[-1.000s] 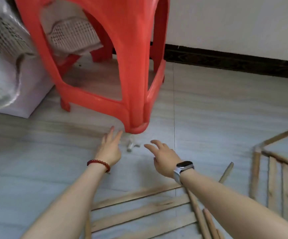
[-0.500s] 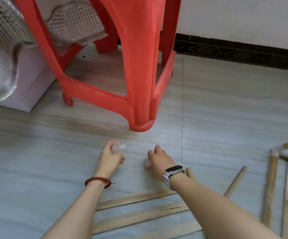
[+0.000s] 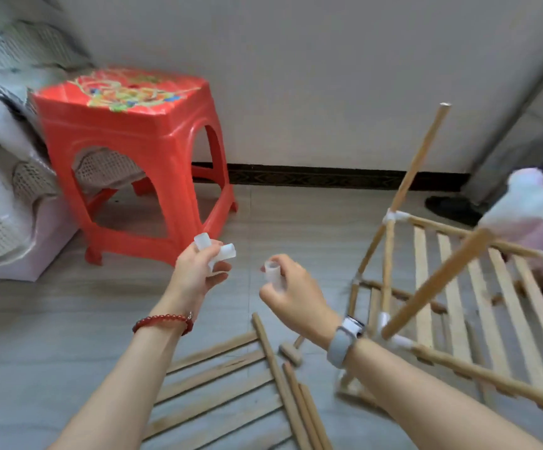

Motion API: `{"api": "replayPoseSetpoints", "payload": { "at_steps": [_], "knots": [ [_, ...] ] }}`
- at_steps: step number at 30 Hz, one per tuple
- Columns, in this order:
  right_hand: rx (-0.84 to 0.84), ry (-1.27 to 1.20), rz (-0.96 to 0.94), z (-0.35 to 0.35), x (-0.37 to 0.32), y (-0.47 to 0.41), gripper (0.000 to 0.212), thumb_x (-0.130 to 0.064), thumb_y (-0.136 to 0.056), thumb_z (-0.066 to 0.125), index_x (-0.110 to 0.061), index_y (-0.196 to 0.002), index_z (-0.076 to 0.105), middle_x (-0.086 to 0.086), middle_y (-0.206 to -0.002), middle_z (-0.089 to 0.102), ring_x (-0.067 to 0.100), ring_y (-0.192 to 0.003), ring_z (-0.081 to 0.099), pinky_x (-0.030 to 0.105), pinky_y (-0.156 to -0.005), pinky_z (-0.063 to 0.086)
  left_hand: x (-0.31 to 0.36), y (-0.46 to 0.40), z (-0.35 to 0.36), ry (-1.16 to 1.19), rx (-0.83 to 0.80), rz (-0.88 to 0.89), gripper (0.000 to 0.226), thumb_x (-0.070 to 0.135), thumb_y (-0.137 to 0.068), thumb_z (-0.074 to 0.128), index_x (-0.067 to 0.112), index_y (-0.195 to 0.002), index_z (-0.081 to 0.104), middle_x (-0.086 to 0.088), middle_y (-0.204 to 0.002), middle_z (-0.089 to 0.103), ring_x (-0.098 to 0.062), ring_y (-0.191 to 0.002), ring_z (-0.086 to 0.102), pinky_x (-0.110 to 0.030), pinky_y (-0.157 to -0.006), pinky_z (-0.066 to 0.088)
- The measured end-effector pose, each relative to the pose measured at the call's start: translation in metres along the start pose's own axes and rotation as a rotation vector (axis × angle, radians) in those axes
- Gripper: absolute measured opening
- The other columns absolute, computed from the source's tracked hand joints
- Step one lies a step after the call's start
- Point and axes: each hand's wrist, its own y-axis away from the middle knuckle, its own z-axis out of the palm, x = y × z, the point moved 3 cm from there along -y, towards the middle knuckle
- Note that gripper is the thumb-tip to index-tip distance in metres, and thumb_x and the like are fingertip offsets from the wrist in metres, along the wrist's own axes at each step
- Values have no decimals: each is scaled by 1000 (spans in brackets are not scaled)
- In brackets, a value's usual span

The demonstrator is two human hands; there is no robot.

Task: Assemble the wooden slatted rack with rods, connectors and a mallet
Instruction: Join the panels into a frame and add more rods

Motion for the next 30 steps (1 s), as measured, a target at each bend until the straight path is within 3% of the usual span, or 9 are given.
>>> {"api": "replayPoseSetpoints", "payload": {
  "at_steps": [3, 6, 10, 13, 15, 18, 23, 27, 30],
  "knots": [
    [24, 300, -116, -55, 1, 75, 28, -23, -89, 50, -15, -115, 54, 0, -105, 57, 18, -101, 47, 33, -79, 42, 27, 48, 43, -87, -87, 53, 14, 10, -96, 45, 17, -86, 53, -2, -83, 53, -11, -57, 55, -23, -56, 43],
    [102, 427, 5, -99, 32, 137, 23, -25, -92, 48, -18, -114, 51, -4, -105, 53, 14, -103, 48, 27, -77, 40, 44, 83, 78, -131, -143, 92, 14, 11, -97, 46, 18, -87, 53, -3, -87, 56, -9, -56, 60, -25, -61, 46],
    [334, 190, 357, -145, 87, 167, 35, -23, -90, 53, -14, -122, 45, 7, -111, 54, 24, -106, 51, 30, -79, 40, 49, 117, 119, -201, -192, 124, 18, 1, -94, 45, 14, -85, 53, -9, -92, 57, -18, -69, 59, -27, -64, 48],
    [376, 73, 381, -150, 85, 145, 51, -47, -87, 57, -21, -128, 41, 0, -114, 46, 16, -104, 47, 31, -82, 43, 36, 137, 137, -231, -192, 100, 20, -5, -90, 41, 10, -81, 52, -12, -91, 57, -20, -67, 57, -28, -61, 47],
    [430, 44, 366, -151, 74, 123, 40, -57, -85, 54, -24, -108, 51, -7, -98, 50, 17, -99, 50, 36, -82, 48, 31, 149, 143, -278, -194, 116, 18, -4, -89, 42, 9, -83, 53, -12, -91, 59, -20, -68, 57, -27, -61, 47],
    [480, 55, 322, -151, 63, 102, 25, -47, -89, 51, -27, -73, 51, -7, -69, 52, 22, -85, 58, 42, -75, 54, 28, 153, 133, -285, -143, 121, 16, -4, -88, 44, 8, -82, 53, -9, -88, 57, -21, -72, 55, -24, -58, 44],
    [427, 139, 177, -160, 63, 116, 31, -40, -91, 52, -16, -72, 53, -2, -68, 51, 17, -75, 52, 34, -69, 50, 20, 146, 119, -417, -119, 130, 15, -6, -84, 46, 4, -76, 55, -6, -84, 57, -17, -75, 53, -26, -63, 48],
    [204, 64, 160, -183, 76, 159, 27, -37, -90, 58, -10, -85, 61, 7, -87, 57, 18, -81, 56, 31, -77, 51, 4, 144, 147, -522, -204, 140, 14, -3, -84, 50, 5, -74, 58, -7, -81, 57, -18, -75, 53, -27, -62, 48],
    [54, 61, 181, -218, 86, 201, 18, -34, -88, 61, -17, -90, 66, -2, -89, 62, 10, -85, 61, 30, -84, 52, -14, 144, 187, -672, -346, 183, 18, 3, -85, 51, 12, -75, 62, -7, -81, 63, -22, -80, 59, -30, -63, 49]
  ]
}}
